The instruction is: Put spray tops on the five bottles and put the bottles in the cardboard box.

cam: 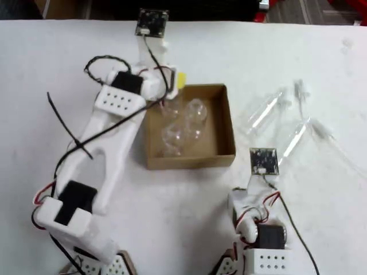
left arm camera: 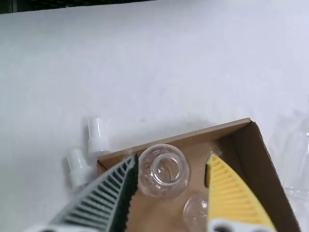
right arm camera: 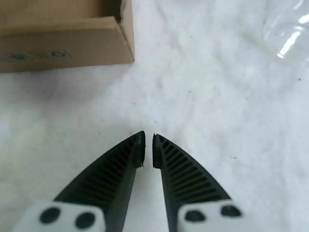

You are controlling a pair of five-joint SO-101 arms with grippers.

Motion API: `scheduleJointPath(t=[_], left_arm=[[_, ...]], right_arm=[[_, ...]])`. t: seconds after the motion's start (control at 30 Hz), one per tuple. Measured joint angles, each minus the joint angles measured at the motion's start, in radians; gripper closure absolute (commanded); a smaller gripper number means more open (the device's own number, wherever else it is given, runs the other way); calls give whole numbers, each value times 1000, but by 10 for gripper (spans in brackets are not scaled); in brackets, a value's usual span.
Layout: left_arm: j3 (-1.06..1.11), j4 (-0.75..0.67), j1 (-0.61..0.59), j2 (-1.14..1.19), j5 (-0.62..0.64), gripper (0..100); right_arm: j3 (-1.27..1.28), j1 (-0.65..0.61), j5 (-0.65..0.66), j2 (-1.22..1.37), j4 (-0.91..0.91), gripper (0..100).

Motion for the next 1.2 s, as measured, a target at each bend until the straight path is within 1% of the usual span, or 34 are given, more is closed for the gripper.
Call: scheduleJointPath(t=[0.1,0.27,0.4,0.57,1.2], left_arm=[[6,-3,0,0,0,786],[92,-89,0,2,0,786],[101,-118,0,2,0,791],[103,-118,0,2,0,862],[103,-118,0,2,-20,866]], right_arm=[[0,0,0,0,0,984],[0,0,0,0,0,984],[0,0,0,0,0,984],[0,0,0,0,0,984],[0,0,0,0,0,984]])
